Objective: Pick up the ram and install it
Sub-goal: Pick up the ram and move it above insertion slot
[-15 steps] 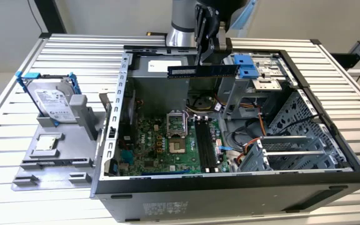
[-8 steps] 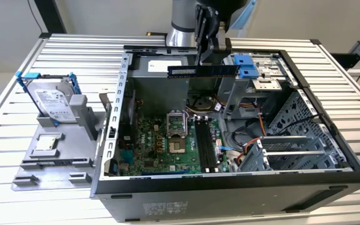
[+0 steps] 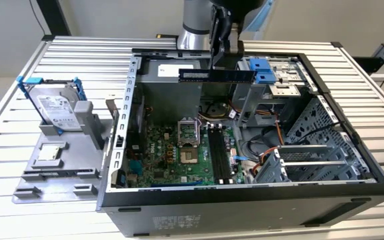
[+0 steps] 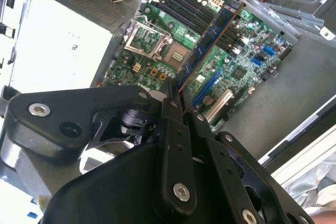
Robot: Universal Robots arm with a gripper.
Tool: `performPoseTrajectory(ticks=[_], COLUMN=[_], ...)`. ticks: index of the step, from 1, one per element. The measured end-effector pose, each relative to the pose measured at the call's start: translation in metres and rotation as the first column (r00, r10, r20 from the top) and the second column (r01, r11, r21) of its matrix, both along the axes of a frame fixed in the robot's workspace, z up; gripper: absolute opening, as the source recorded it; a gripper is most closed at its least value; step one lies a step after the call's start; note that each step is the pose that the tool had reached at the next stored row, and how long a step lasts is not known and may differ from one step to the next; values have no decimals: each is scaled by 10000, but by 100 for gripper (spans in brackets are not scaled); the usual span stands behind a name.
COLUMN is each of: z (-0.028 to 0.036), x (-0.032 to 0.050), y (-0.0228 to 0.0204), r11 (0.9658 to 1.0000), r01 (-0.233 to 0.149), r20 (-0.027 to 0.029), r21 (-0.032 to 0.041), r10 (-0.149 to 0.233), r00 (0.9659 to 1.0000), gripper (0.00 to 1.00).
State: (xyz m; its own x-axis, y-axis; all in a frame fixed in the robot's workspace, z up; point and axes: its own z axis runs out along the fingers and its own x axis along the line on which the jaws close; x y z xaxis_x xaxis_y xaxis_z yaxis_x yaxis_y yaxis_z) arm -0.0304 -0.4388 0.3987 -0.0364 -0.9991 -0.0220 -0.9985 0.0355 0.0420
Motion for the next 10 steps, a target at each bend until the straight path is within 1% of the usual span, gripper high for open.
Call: performPoseTrajectory(ticks=[10], z=[0], x=[0], y=[0], r11=[9986], r01=[531], r20=[0], r21=[0], r10=[-531], r00=[9986], gripper=[0])
